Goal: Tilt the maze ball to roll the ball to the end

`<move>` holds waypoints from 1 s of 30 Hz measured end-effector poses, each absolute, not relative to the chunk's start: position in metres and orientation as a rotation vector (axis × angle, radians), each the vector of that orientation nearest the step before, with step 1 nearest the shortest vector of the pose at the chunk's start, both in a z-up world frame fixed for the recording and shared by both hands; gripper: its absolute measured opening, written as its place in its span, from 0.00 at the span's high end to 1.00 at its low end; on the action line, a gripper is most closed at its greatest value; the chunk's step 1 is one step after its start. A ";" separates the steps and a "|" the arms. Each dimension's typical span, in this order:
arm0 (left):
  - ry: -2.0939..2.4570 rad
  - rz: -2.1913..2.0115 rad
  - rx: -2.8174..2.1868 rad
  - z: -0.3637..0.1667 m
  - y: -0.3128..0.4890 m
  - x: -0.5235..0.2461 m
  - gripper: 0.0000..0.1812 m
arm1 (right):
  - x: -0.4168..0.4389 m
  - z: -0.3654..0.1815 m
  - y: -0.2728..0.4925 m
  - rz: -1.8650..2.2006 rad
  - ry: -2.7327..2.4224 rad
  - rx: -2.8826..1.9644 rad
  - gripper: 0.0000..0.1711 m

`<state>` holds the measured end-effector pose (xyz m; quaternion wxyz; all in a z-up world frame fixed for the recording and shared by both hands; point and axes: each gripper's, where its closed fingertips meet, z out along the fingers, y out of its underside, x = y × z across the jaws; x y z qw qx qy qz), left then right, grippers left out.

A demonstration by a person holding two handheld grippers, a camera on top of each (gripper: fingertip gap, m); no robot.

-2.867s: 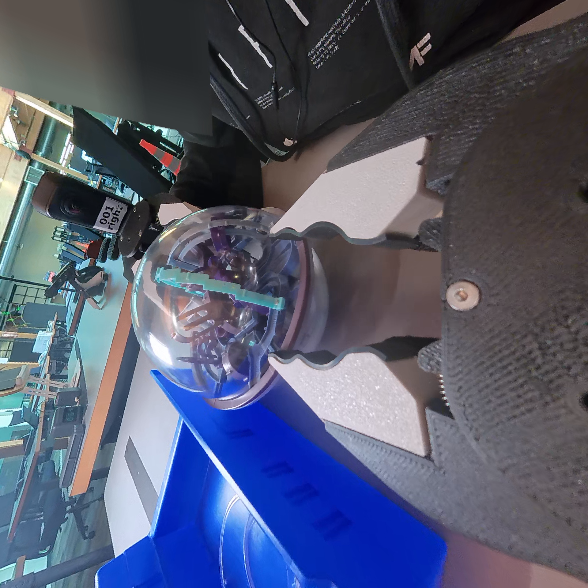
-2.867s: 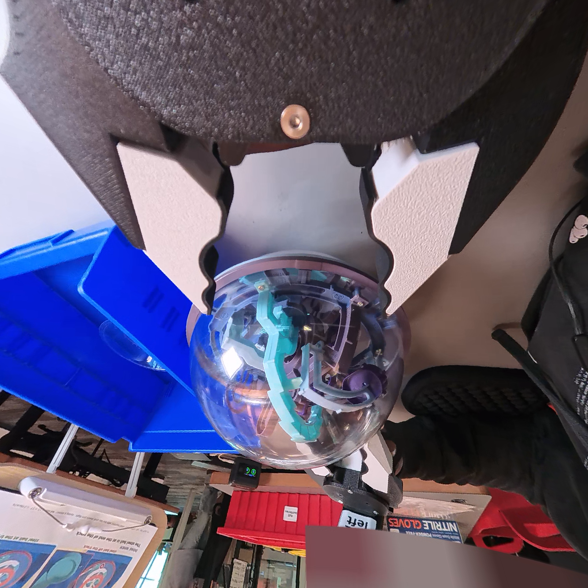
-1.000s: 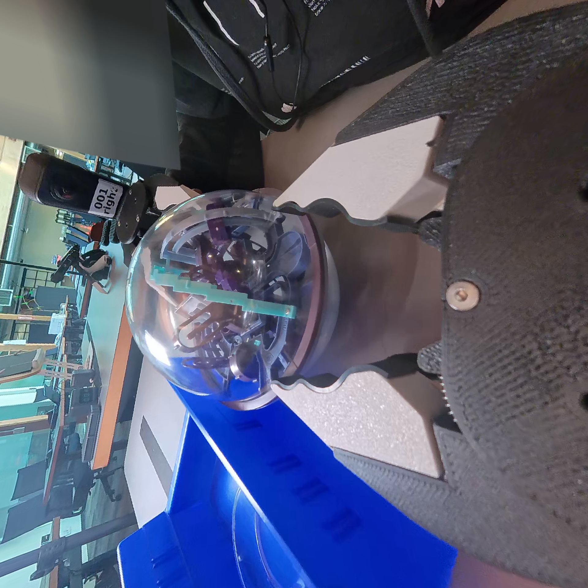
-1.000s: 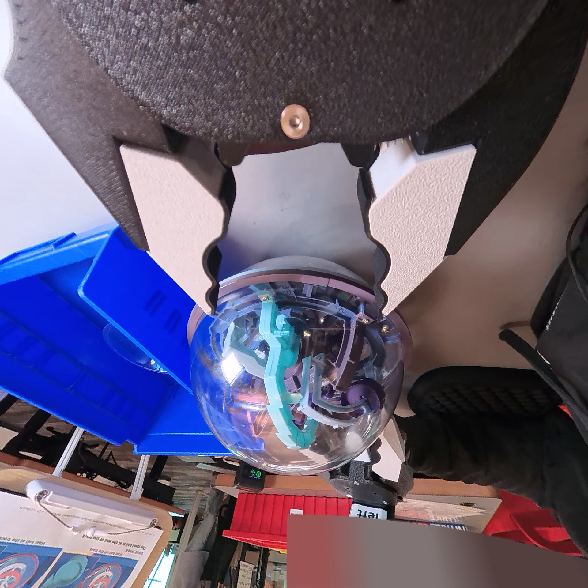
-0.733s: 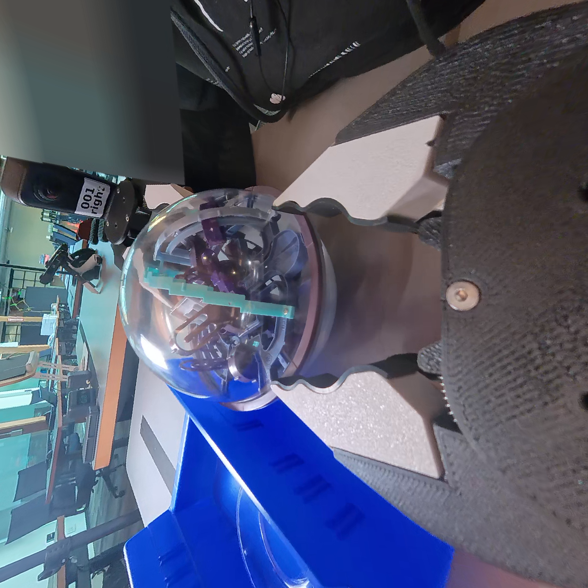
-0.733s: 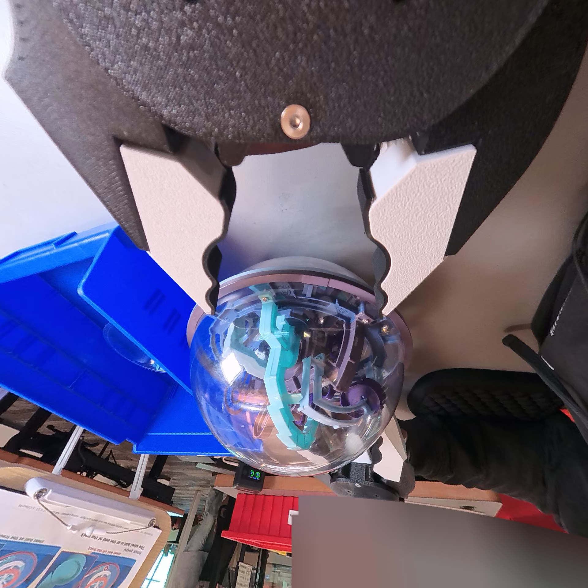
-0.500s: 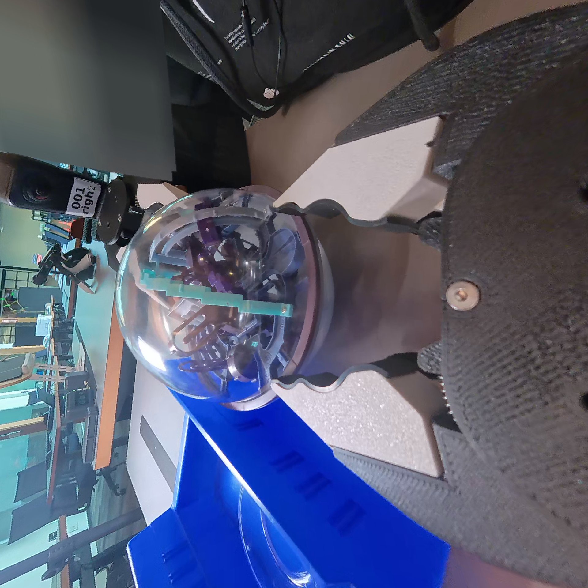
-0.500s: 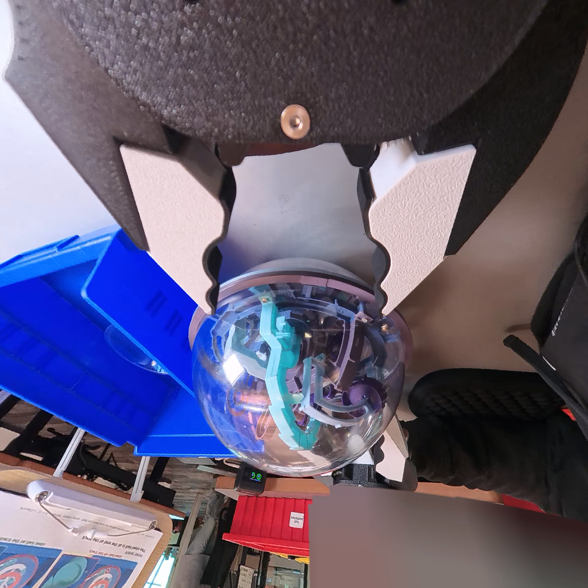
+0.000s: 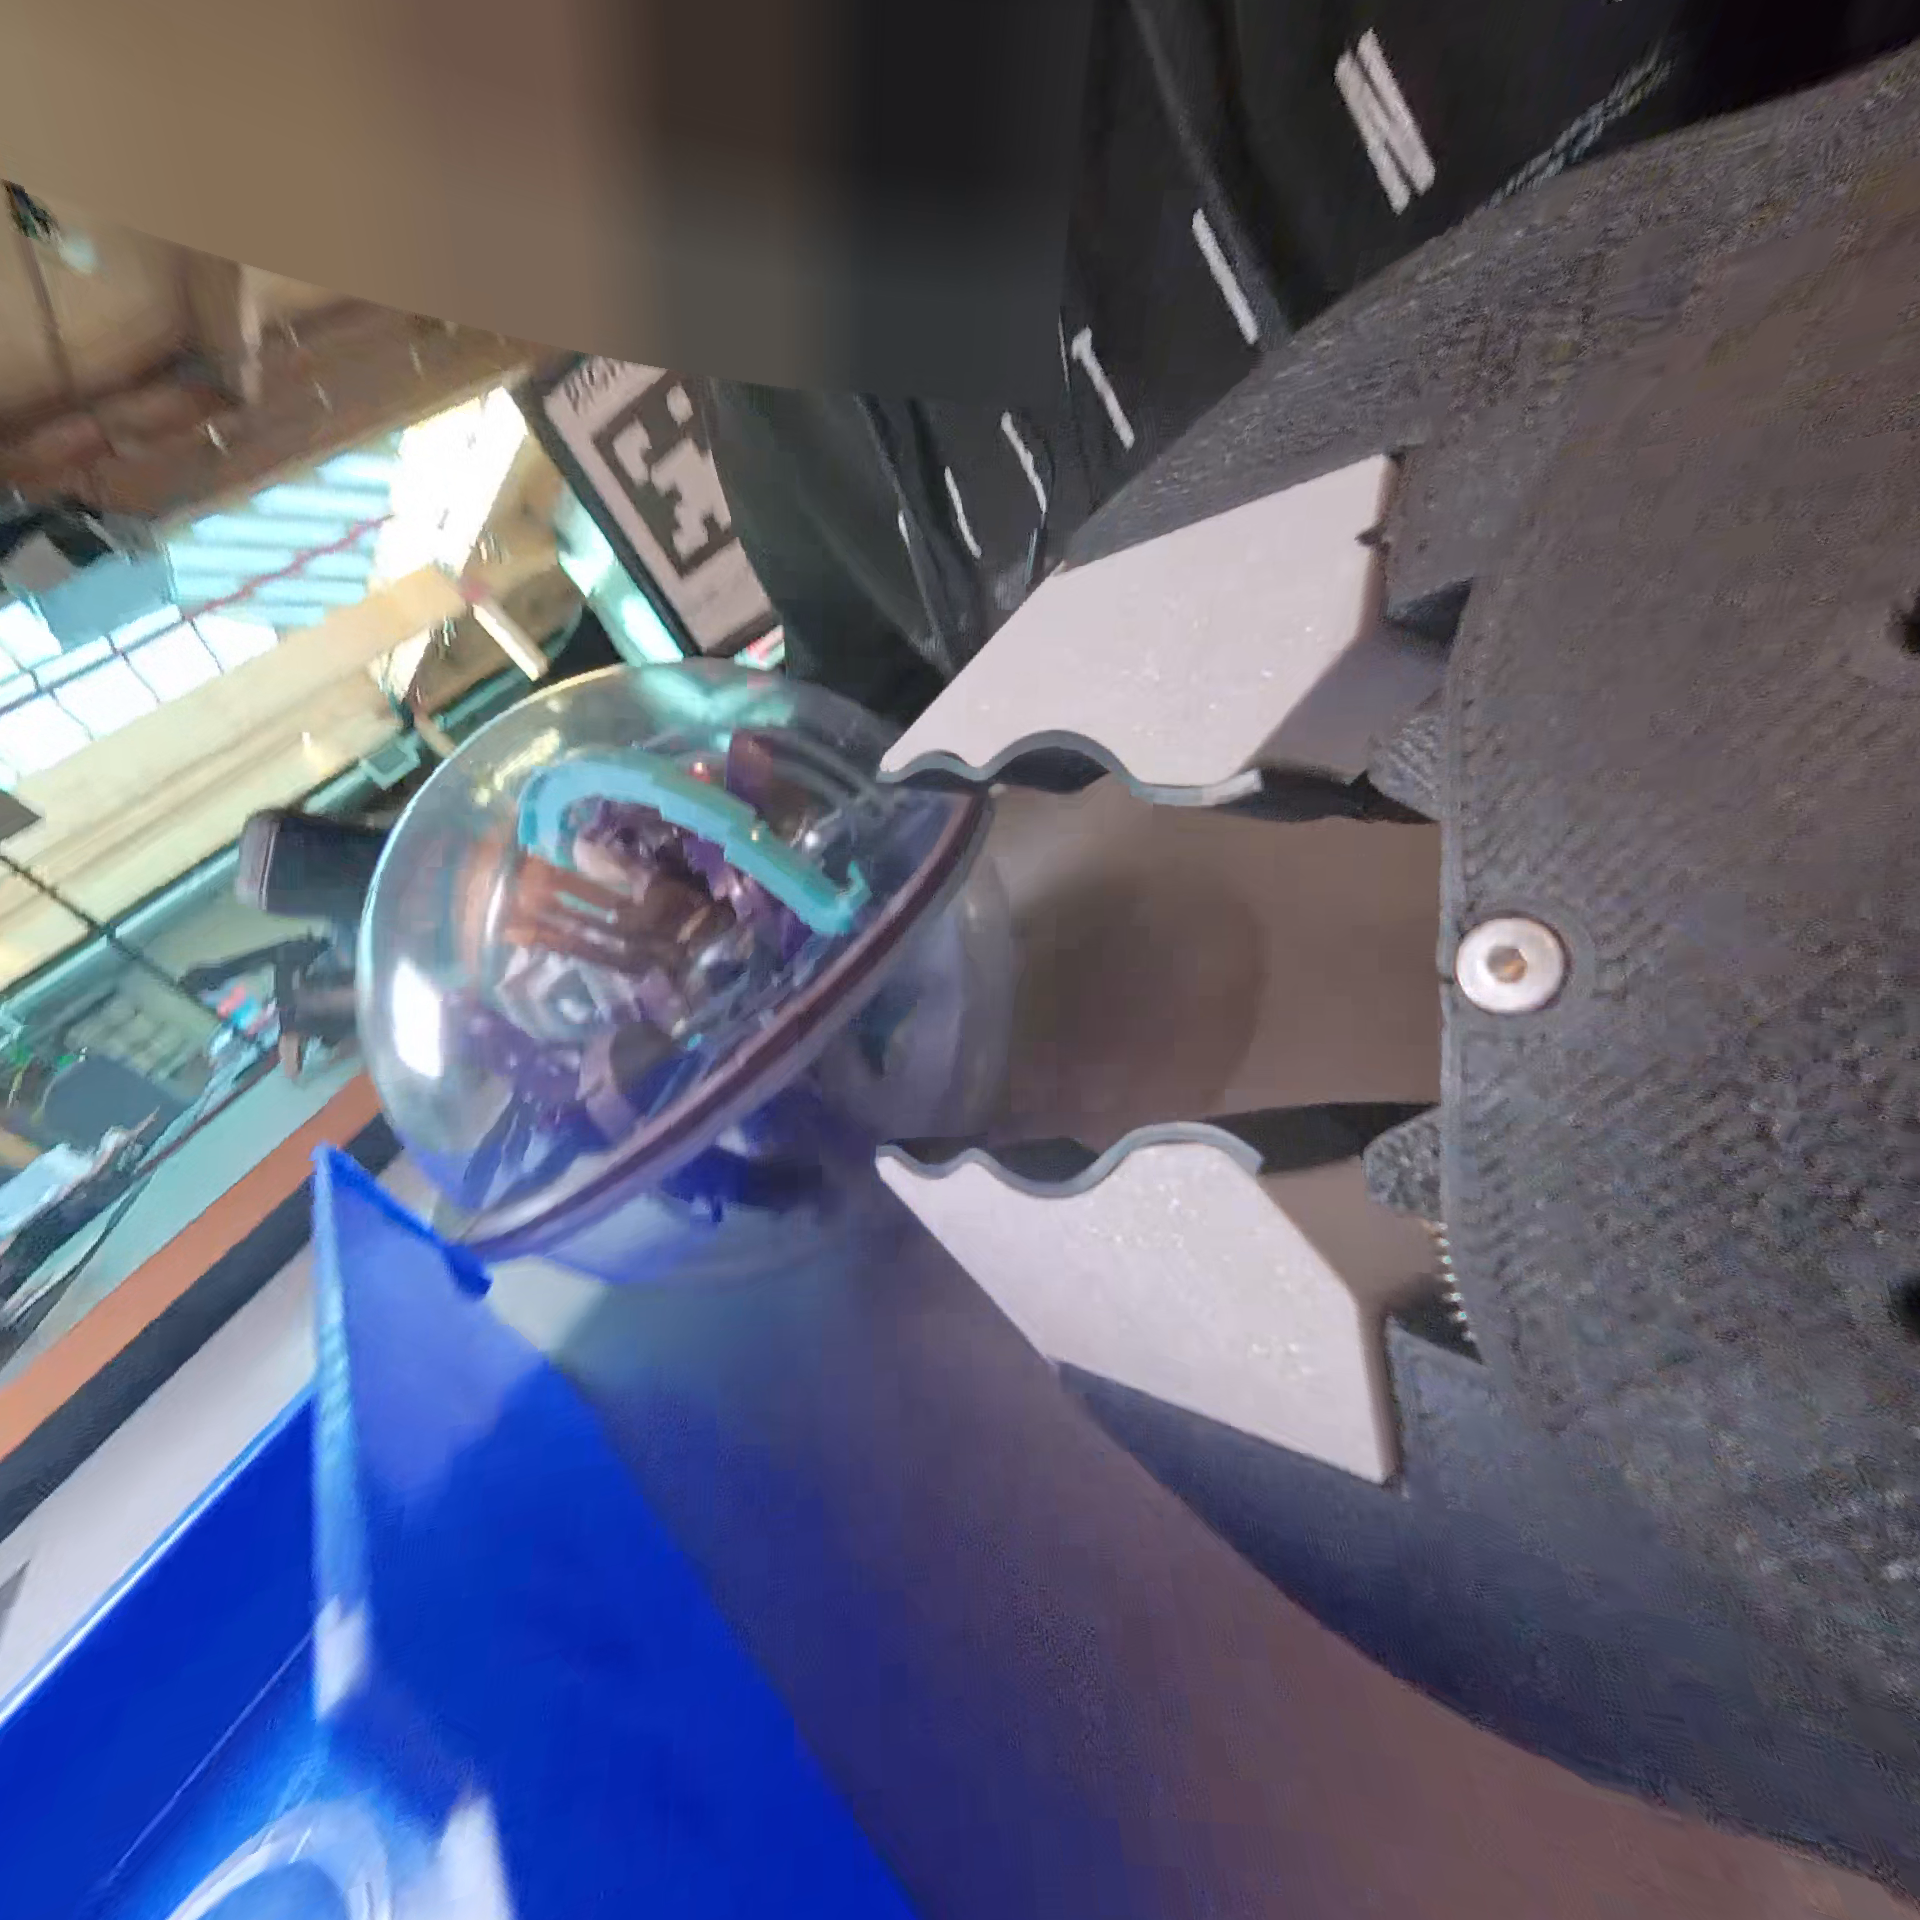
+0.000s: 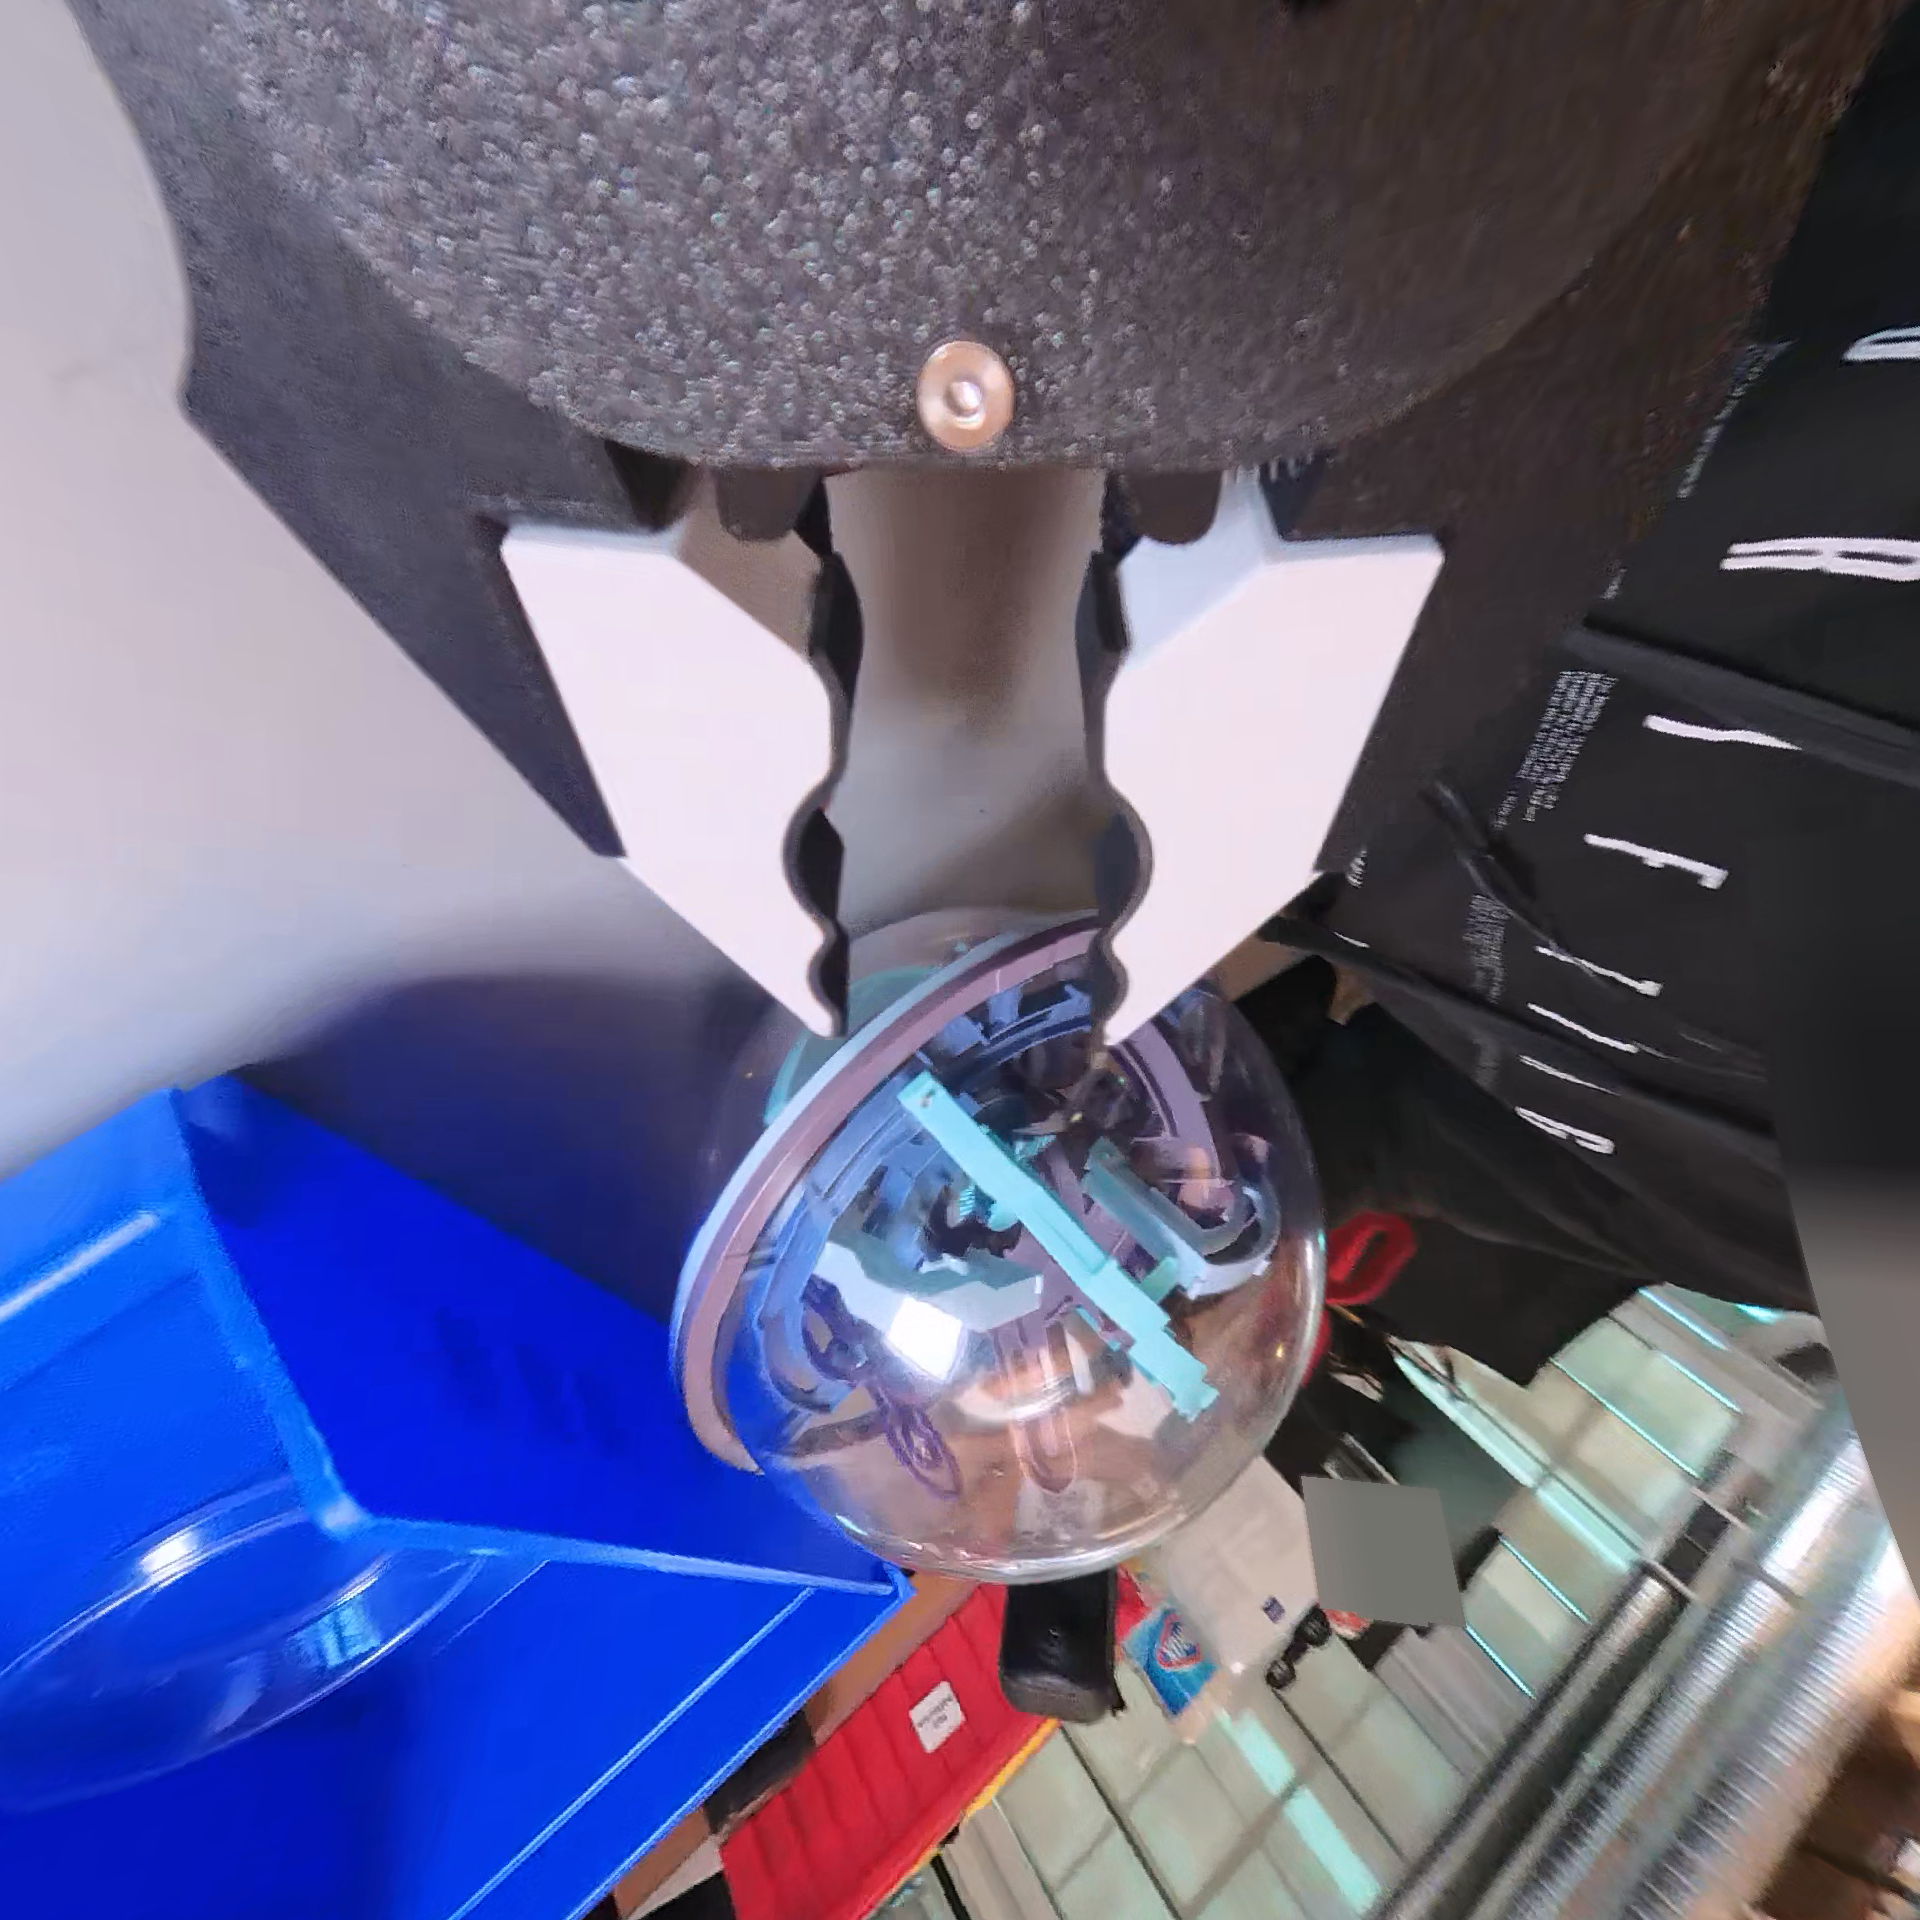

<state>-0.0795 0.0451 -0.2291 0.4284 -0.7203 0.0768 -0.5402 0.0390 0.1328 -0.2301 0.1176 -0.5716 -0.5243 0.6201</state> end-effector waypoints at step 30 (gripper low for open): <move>0.467 -0.554 -1.269 -0.058 0.005 -0.101 0.96 | 0.029 -0.046 0.083 1.325 -1.500 -0.706 0.97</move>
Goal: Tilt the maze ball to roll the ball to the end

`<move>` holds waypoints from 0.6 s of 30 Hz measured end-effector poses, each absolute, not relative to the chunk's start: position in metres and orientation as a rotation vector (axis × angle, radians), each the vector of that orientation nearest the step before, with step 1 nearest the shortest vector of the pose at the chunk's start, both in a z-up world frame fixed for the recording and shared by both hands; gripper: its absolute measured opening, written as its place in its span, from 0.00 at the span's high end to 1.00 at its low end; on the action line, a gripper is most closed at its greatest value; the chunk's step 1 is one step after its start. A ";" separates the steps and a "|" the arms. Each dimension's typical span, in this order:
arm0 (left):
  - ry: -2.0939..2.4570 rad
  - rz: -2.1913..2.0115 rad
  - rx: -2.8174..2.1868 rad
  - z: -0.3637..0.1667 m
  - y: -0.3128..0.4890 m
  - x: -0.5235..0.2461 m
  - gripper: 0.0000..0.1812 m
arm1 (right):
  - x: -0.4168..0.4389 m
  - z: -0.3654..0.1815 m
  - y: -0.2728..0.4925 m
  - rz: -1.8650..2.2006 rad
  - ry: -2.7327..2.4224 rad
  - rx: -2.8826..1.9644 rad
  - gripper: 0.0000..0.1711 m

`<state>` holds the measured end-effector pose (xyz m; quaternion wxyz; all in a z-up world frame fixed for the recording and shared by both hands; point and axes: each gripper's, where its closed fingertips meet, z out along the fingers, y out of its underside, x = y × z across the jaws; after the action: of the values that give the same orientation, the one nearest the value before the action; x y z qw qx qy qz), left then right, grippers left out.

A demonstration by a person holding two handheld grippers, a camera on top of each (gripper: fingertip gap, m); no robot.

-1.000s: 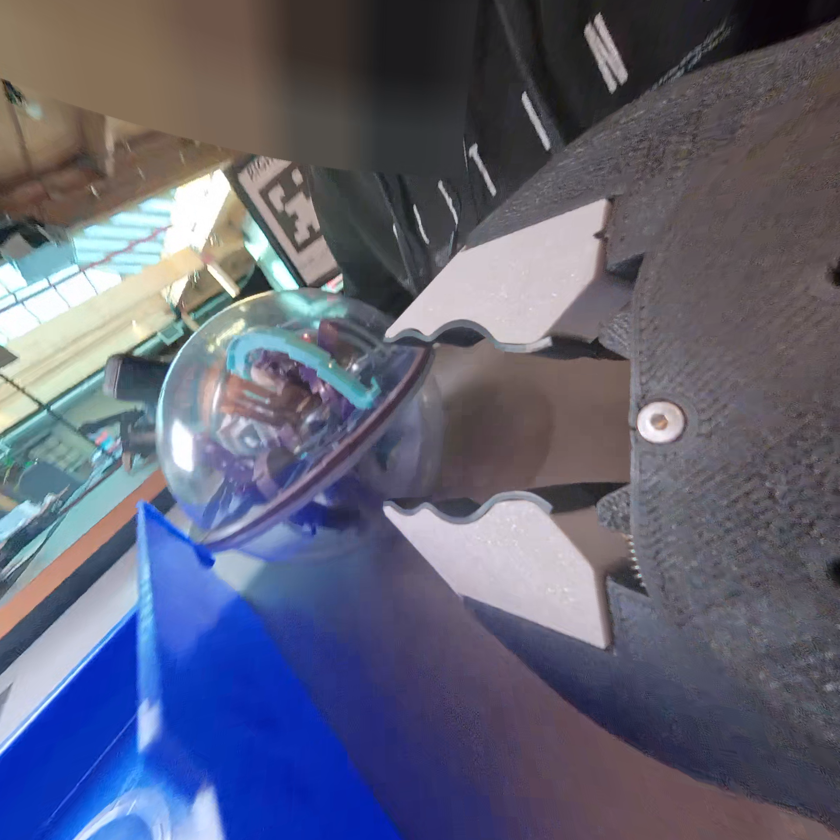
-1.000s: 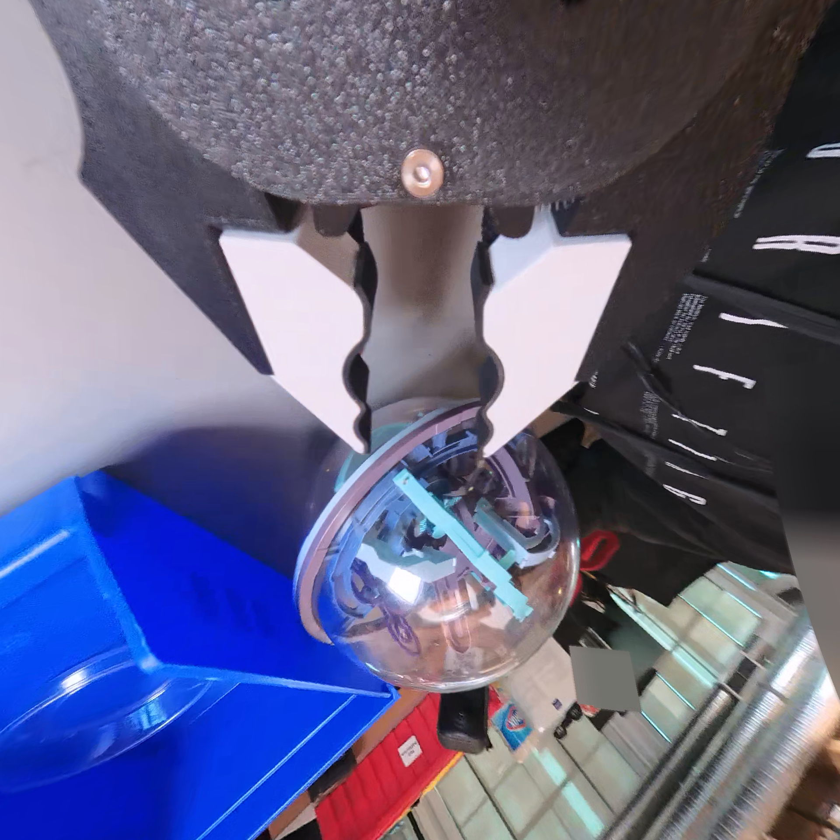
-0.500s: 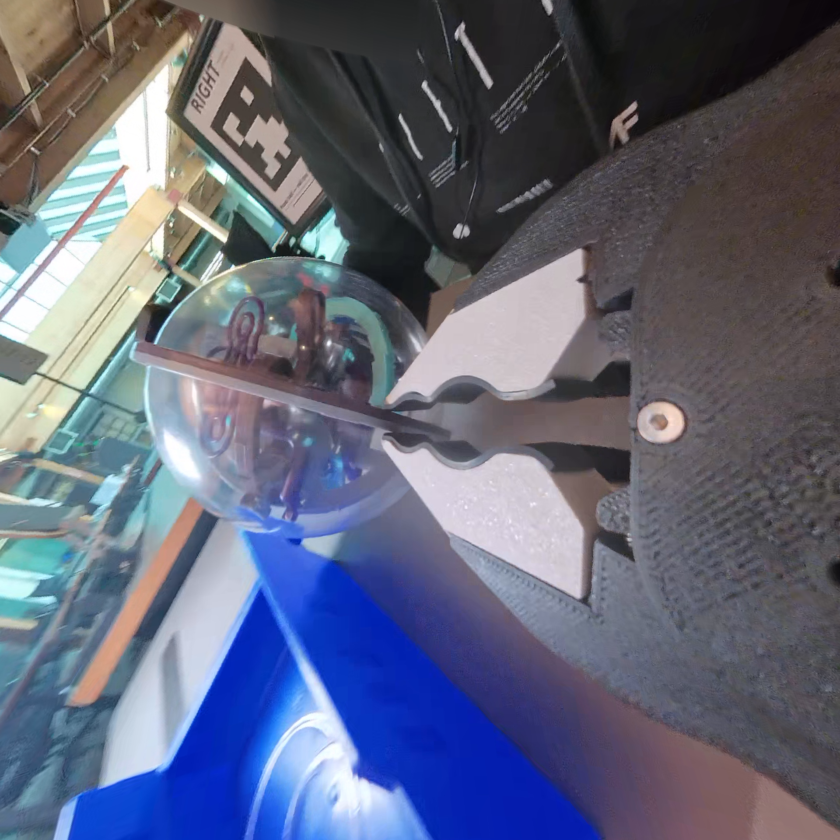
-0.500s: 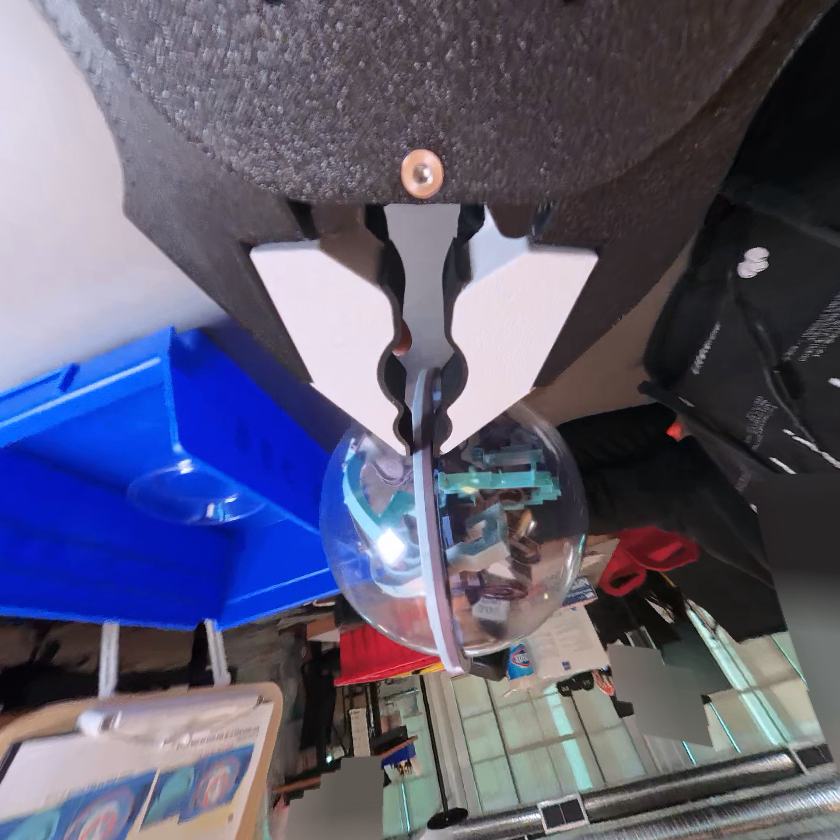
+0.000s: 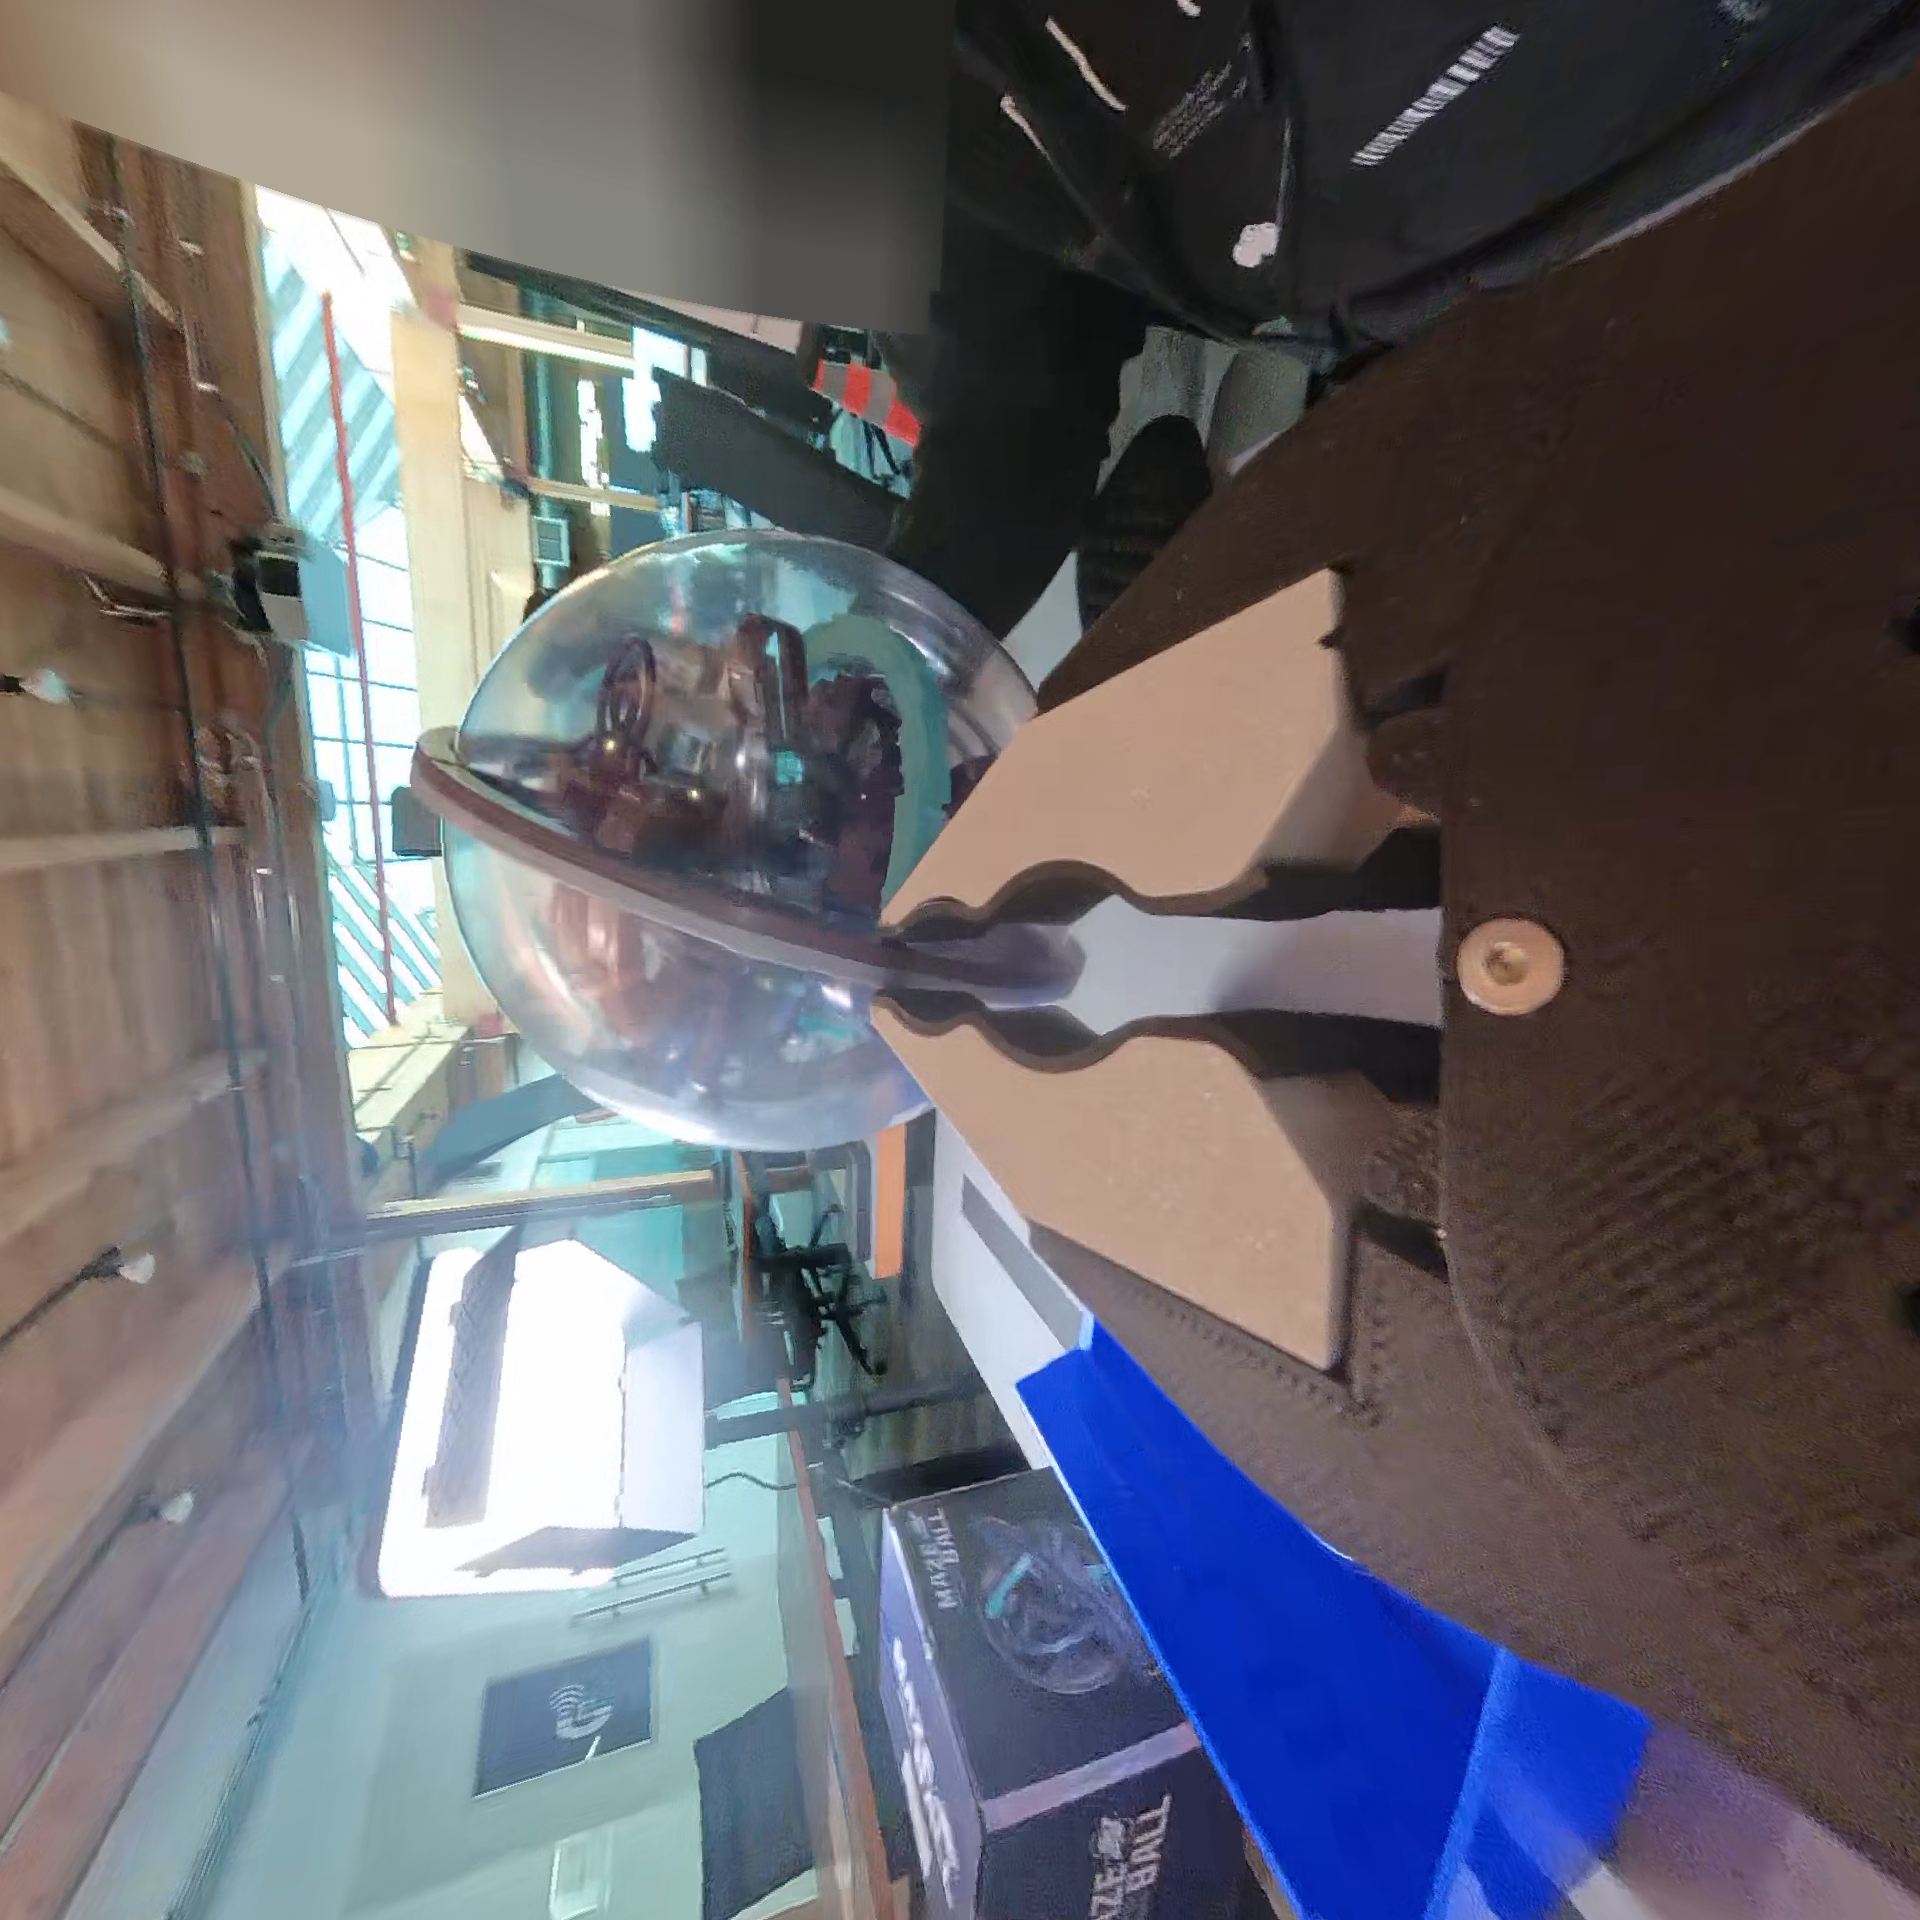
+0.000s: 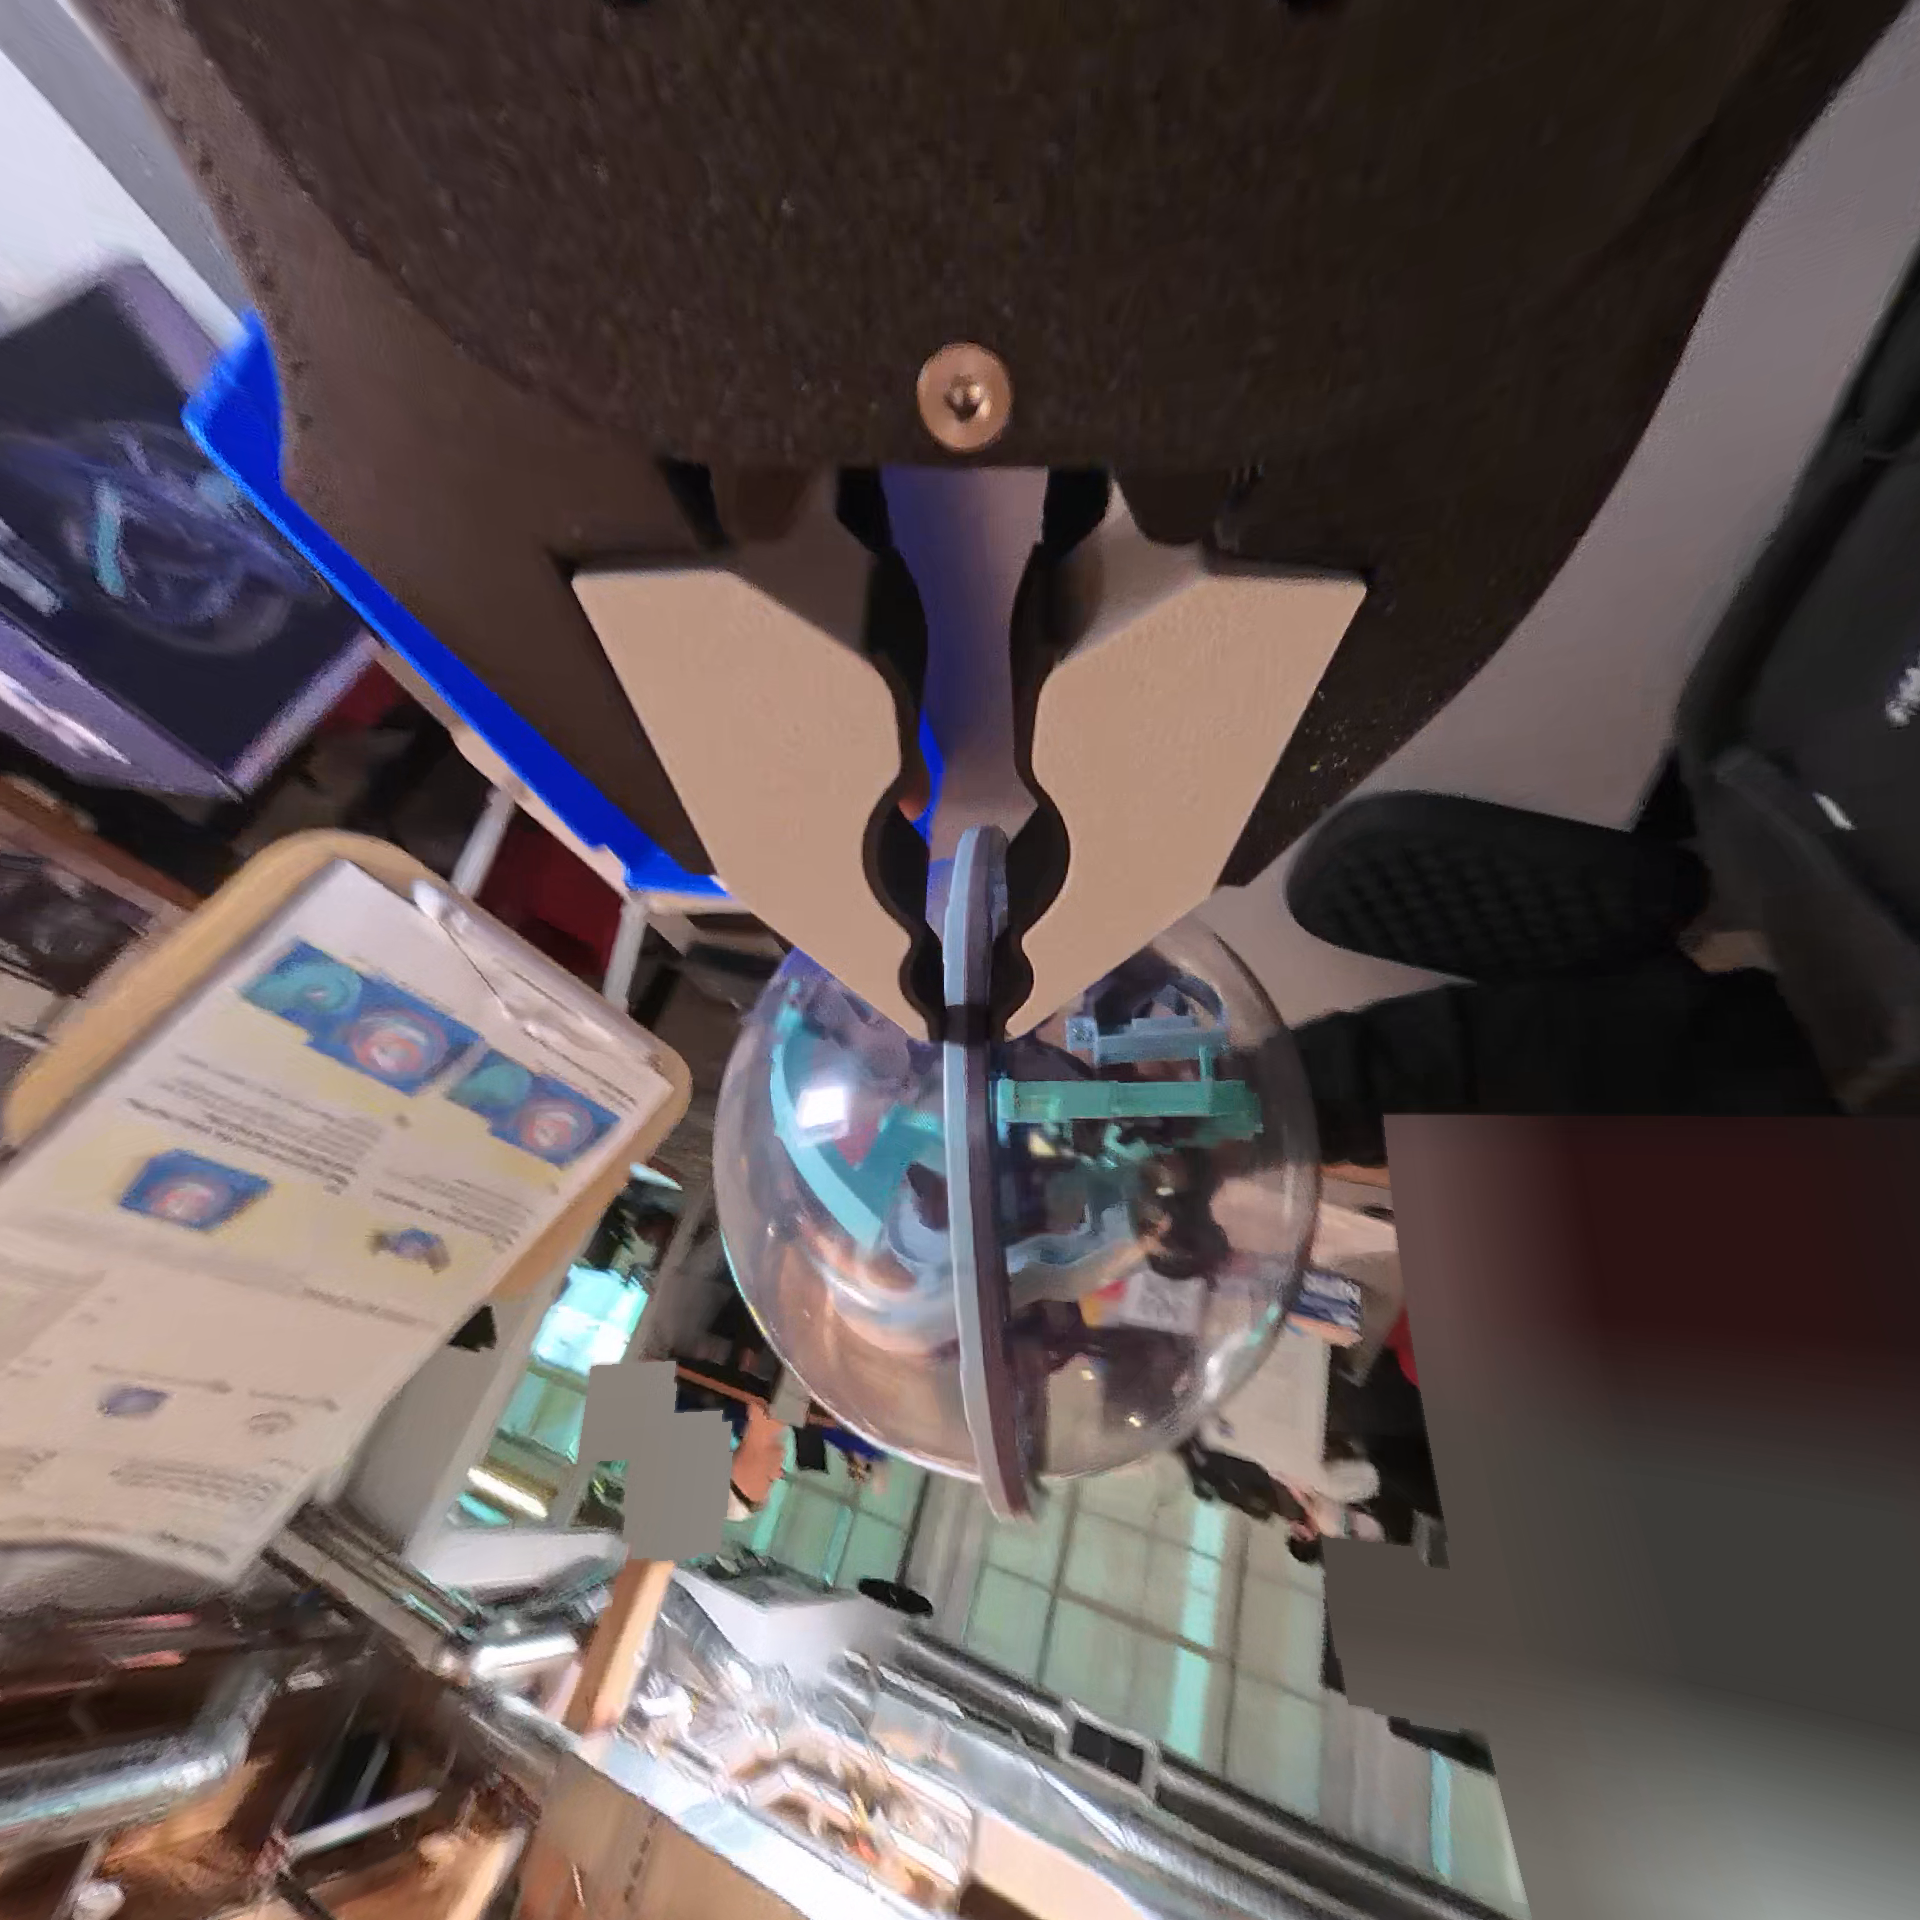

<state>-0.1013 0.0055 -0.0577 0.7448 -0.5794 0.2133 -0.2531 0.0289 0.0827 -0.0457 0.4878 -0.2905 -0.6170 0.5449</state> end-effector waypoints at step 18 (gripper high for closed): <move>0.121 -0.739 -1.512 -0.099 0.007 -0.110 0.96 | 0.018 -0.057 0.081 1.542 -1.449 -1.163 0.97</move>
<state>-0.1097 0.0069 -0.0993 0.6648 -0.6694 0.0535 -0.3273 0.0178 0.0806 -0.0574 0.3554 -0.4501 -0.5610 0.5970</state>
